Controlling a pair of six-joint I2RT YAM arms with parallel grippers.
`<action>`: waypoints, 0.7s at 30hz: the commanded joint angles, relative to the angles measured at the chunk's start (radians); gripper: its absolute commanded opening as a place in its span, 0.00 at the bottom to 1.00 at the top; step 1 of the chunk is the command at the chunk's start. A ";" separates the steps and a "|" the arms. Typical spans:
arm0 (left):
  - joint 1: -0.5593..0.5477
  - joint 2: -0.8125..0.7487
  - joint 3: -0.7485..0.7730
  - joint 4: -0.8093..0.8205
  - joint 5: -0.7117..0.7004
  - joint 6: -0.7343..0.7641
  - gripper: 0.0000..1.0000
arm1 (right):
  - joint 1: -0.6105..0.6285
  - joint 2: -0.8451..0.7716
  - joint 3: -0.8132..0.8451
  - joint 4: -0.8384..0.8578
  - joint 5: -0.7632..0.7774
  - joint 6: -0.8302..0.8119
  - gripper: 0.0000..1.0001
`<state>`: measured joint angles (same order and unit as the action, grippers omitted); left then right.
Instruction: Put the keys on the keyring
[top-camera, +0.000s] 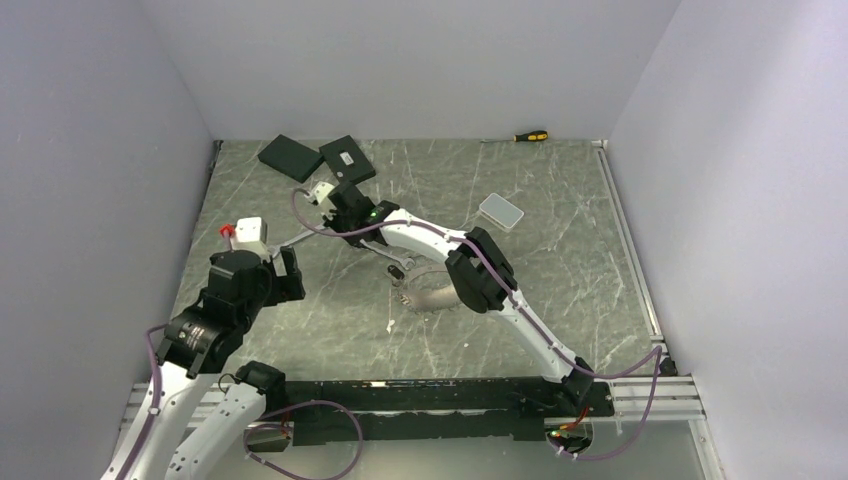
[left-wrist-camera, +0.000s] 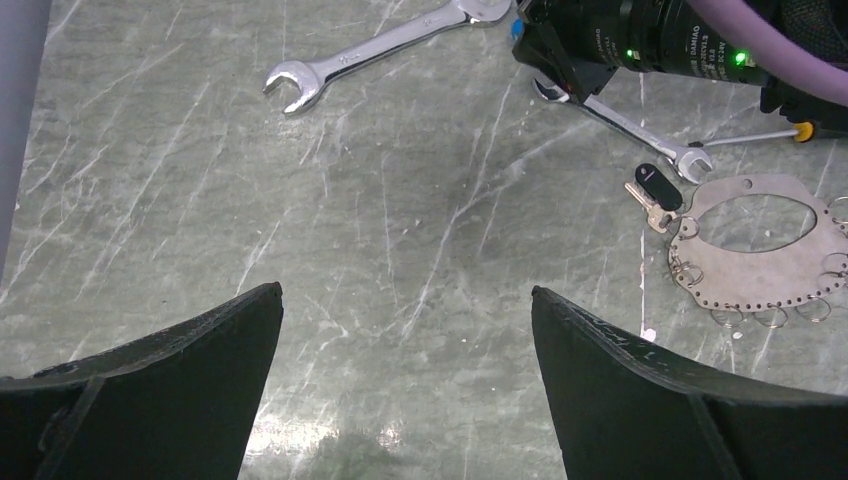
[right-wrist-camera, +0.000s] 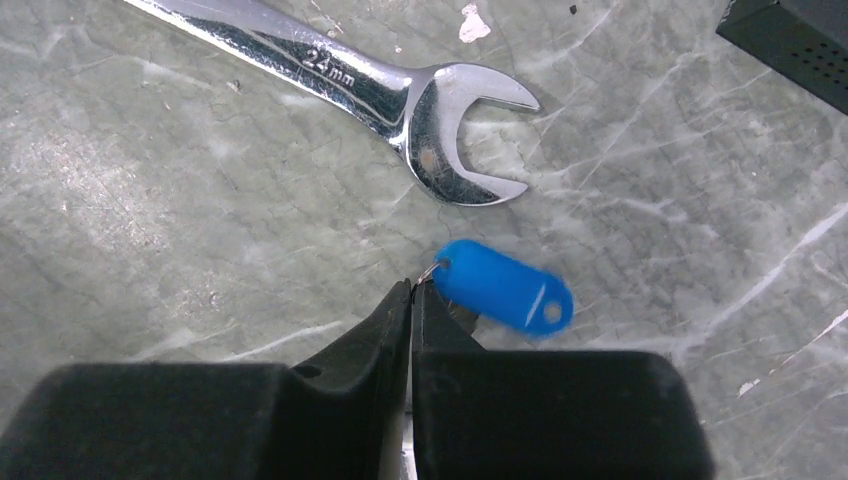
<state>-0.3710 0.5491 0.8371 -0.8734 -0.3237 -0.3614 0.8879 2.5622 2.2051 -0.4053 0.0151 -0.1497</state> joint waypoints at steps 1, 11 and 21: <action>-0.005 0.020 0.014 0.030 -0.022 -0.015 1.00 | 0.000 -0.015 -0.041 0.042 -0.002 -0.022 0.03; -0.003 0.014 0.011 0.035 -0.018 -0.011 0.99 | 0.005 -0.157 -0.220 0.173 -0.018 -0.037 0.00; -0.003 -0.014 0.004 0.049 0.011 0.017 0.99 | 0.015 -0.350 -0.363 0.237 -0.023 -0.040 0.00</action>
<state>-0.3710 0.5640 0.8371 -0.8730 -0.3202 -0.3599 0.8940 2.3524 1.8782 -0.2413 0.0166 -0.1879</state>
